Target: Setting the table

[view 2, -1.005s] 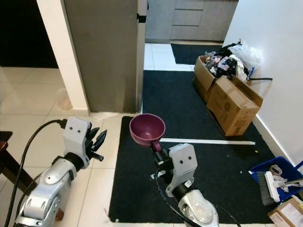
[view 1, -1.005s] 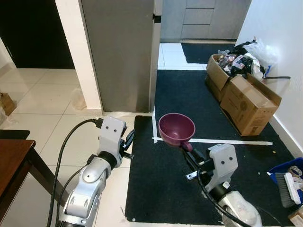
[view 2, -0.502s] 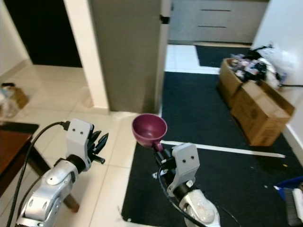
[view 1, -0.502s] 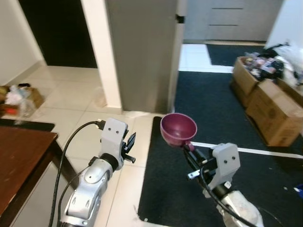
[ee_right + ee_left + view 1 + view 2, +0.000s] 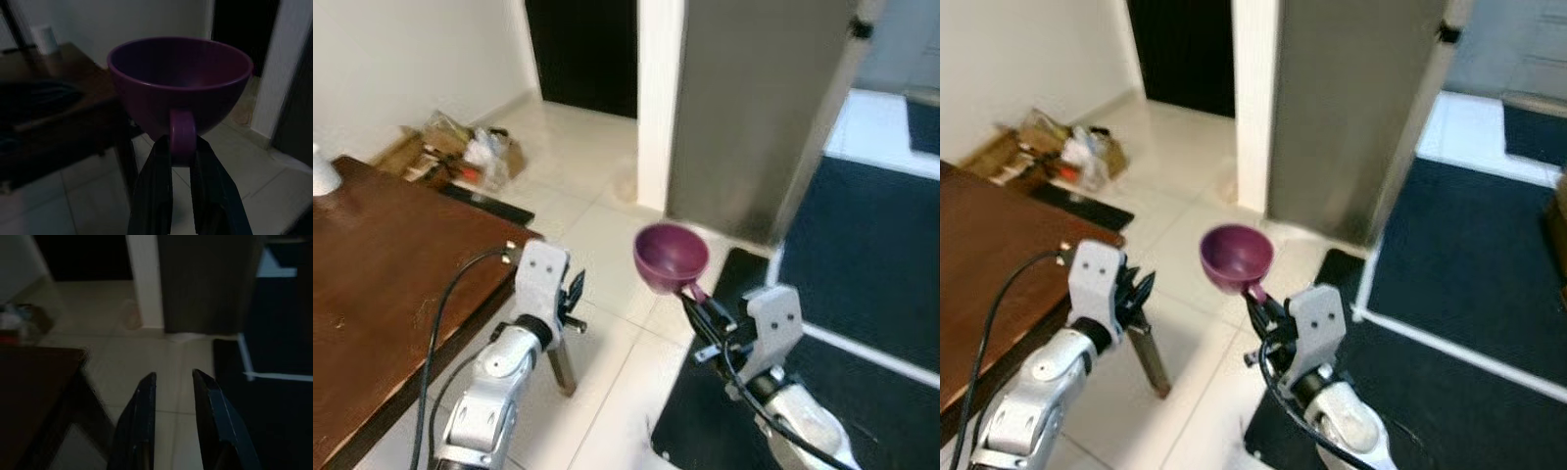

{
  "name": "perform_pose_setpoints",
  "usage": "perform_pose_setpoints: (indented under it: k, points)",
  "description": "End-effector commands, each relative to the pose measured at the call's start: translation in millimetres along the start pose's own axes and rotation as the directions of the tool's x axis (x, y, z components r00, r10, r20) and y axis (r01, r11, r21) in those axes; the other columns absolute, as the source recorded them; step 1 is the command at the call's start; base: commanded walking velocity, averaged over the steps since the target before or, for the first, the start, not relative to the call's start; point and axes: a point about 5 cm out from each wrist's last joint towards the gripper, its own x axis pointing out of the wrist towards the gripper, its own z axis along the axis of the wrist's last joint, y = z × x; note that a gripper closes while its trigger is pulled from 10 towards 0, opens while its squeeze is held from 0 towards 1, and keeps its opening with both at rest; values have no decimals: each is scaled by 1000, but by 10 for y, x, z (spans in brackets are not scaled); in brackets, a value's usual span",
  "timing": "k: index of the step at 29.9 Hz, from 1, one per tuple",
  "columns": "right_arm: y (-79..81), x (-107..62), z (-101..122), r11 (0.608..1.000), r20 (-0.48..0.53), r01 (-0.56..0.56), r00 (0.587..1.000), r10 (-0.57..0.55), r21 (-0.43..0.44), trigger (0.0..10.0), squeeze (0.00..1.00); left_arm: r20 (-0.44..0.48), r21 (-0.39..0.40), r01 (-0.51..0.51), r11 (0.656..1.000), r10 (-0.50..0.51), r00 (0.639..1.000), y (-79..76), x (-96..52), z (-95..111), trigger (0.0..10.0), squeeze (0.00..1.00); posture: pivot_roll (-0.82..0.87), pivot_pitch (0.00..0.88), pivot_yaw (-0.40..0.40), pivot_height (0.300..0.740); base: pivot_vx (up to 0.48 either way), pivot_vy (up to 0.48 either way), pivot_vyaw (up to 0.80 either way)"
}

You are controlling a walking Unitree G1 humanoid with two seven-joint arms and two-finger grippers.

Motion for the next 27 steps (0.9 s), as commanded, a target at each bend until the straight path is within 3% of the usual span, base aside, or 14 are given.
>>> perform_pose_setpoints:
  k: [1, 27]
  points:
    - [29, -18, -2, 1000, 5, -9, 1000, 9, 17, 10000, 0, -19, 6, -10, 1000, 10, 1000, 11, -25, -51, 10000, 0, -40, 100, 101, 740, 0, 0, 763]
    - [35, -13, 0, 1000, 7, -14, 1000, 14, 17, 10000, 4, -27, 13, -20, 1000, 20, 999, 25, -14, -59, 10000, 0, -38, 99, 103, 740, 0, 0, 766]
